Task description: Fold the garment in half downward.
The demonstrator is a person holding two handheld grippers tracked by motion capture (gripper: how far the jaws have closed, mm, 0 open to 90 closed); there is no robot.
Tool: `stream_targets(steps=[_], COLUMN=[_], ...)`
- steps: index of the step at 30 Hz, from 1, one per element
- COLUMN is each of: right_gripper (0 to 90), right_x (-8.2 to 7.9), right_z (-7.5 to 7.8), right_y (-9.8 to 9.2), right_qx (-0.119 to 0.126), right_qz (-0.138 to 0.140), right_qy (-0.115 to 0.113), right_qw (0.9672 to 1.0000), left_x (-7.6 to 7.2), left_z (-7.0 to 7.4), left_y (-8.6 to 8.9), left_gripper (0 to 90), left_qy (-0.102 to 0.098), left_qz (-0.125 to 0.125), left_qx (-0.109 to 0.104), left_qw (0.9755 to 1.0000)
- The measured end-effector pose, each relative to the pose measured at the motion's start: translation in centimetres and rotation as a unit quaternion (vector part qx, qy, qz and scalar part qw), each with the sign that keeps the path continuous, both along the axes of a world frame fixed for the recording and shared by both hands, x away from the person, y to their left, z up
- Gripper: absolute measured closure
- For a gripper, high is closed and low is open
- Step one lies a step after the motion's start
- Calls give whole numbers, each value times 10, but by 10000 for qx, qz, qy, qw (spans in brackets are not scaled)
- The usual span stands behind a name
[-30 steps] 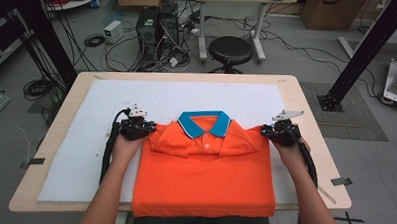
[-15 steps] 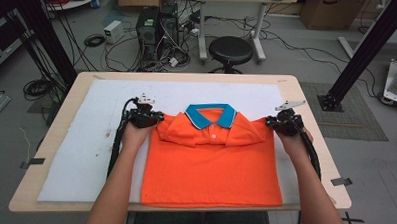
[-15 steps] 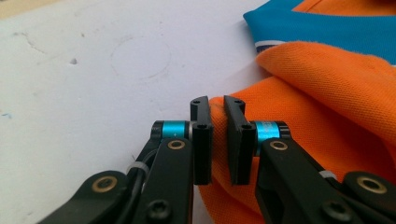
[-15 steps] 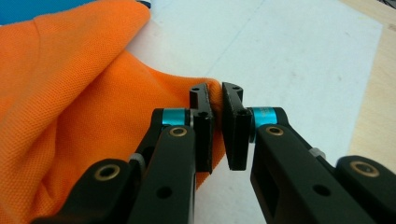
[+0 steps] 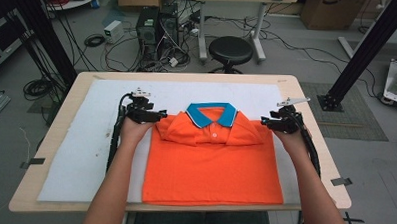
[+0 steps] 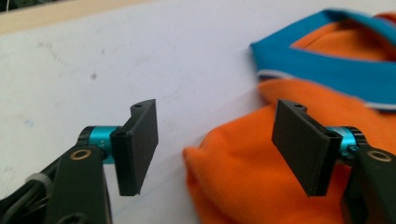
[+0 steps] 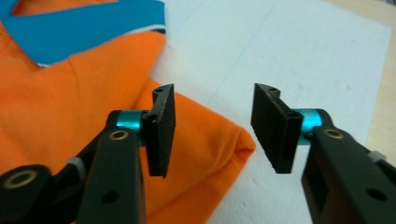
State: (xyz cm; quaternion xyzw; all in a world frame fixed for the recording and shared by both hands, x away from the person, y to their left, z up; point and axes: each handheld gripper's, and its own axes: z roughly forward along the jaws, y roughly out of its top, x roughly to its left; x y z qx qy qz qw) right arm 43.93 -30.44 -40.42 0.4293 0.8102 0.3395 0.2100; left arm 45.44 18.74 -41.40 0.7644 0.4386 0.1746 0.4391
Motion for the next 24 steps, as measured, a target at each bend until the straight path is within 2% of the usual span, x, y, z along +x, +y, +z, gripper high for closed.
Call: stream_targets(steps=[1, 2, 5, 7, 9, 12, 15, 22, 24], right_gripper=[490, 486, 456, 452, 437, 433, 417, 401, 394], right_x=[0, 0, 3, 5, 7, 11, 17, 23, 24], right_z=[2, 3, 7, 7, 8, 8, 6, 4, 4], right_y=[1, 4, 11, 17, 22, 28, 35, 42, 43], right_qx=[35, 112, 139, 39, 53, 89, 61, 5, -5], right_qz=[12, 38, 79, 142, 182, 201, 182, 204, 223], right_qy=[-17, -48, 15, 3, 36, -38, 97, 128, 104], right_qw=[10000, 9999, 9999, 9999, 9998, 9998, 9998, 9997, 9997], left_x=[0, 0, 1, 3, 7, 11, 14, 15, 15], left_z=[1, 2, 1, -2, -3, -2, -4, -3, -2], left_y=[-3, -6, -14, -19, -25, -34, -42, -45, -45], left_gripper=[311, 303, 299, 295, 288, 279, 280, 279, 265], left_qy=[-34, -59, -32, 15, 170, 213, 243, 179, 99], left_qz=[-28, -60, -134, -183, -244, -314, -373, -420, -416], left_qx=[-110, -151, -241, -223, -145, -104, -65, -114, -140], left_qw=[9999, 9999, 9996, 9996, 9995, 9992, 9990, 9989, 9990])
